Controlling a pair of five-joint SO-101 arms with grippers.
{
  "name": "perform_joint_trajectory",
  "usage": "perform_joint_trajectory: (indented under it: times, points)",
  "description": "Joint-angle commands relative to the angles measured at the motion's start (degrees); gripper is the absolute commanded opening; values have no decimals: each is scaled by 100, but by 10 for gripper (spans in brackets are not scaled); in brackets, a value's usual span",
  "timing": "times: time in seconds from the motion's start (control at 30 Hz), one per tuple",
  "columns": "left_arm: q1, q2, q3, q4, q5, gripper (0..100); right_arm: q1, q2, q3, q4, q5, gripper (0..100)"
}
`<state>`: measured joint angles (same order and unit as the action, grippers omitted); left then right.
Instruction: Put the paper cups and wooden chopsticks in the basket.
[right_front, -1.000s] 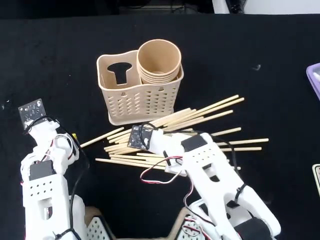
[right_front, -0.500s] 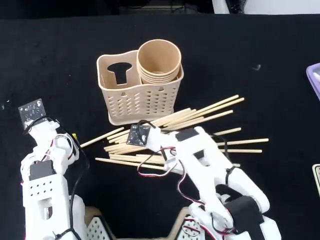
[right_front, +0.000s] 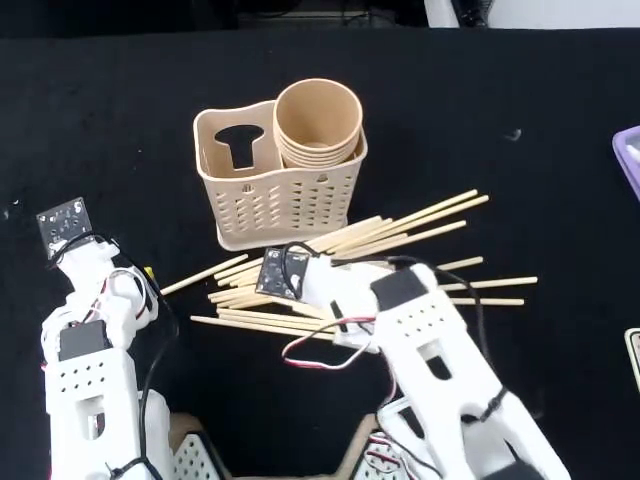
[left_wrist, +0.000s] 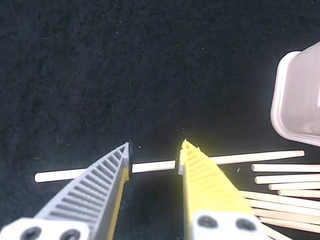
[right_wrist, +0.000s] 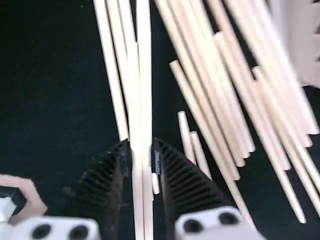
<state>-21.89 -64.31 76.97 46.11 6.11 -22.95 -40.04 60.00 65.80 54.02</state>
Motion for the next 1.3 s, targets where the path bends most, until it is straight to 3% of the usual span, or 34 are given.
perform_joint_trajectory:
  times: [0.0,0.4,0.73,1.0,1.27]
  points:
    - [-75,-26,-57,-114,-9,170,-158,-154,-92,-26,79,14]
    - [-75,-26,-57,-114,-9,170,-571,620,532,-914,-141,11]
    - [-75,-26,-57,-114,-9,170,-334,233,-1622,1178,-237,11]
    - [-75,-26,-57,-114,-9,170,-360,-1569,-3424,1776,-1591,11]
    - [-57,-26,-57,-114,-9,170,-818,-2114,-3978,-281,-4009,11]
